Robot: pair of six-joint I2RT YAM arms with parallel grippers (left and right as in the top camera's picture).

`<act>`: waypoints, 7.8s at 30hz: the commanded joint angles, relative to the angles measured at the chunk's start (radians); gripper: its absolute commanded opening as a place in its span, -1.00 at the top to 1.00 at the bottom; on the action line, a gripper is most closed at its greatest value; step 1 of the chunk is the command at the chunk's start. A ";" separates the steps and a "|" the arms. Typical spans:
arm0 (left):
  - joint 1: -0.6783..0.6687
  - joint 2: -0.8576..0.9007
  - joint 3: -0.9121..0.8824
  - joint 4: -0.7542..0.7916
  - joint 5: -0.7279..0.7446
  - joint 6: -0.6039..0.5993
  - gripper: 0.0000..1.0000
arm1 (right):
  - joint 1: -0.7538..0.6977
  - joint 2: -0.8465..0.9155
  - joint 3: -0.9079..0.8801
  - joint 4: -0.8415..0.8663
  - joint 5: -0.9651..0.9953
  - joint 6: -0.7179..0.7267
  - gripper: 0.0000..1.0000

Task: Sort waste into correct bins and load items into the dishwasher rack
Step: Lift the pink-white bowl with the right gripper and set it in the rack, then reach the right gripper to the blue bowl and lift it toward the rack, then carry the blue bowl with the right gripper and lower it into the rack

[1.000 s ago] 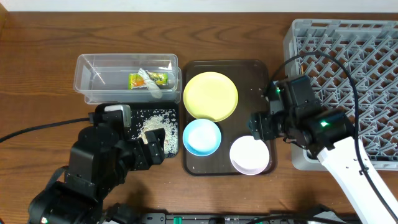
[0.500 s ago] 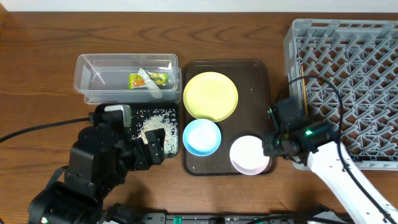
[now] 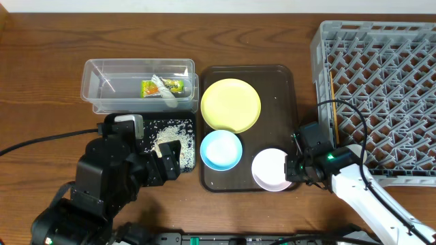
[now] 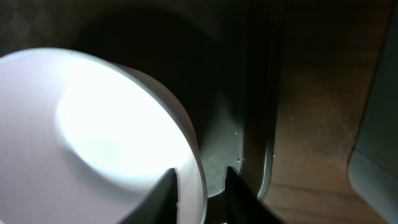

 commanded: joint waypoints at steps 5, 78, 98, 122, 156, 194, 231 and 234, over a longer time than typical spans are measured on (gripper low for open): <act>-0.005 0.000 0.008 -0.002 -0.009 0.006 -0.88 | 0.006 -0.004 0.000 0.023 -0.013 0.015 0.97; -0.005 0.000 0.008 -0.002 -0.009 0.006 -0.88 | -0.246 0.426 0.533 0.057 1.206 -0.389 0.45; -0.005 0.000 0.008 -0.002 -0.009 0.006 -0.88 | -0.025 0.060 0.533 -0.144 0.183 -0.257 0.11; -0.005 0.000 0.008 -0.002 -0.009 0.006 -0.89 | 0.344 0.542 0.478 -0.064 0.069 0.173 0.94; -0.005 0.000 0.008 -0.002 -0.009 0.006 -0.88 | -0.466 -0.106 0.479 -0.029 1.118 -0.085 0.97; -0.005 0.000 0.008 -0.002 -0.009 0.006 -0.89 | -0.568 0.426 0.479 0.292 1.244 -0.566 0.97; -0.005 0.000 0.008 -0.002 -0.009 0.006 -0.88 | 0.155 0.115 0.479 -0.092 0.541 -0.123 0.19; -0.005 0.000 0.008 -0.002 -0.009 0.006 -0.89 | 0.138 0.103 0.479 -0.105 0.403 -0.070 0.33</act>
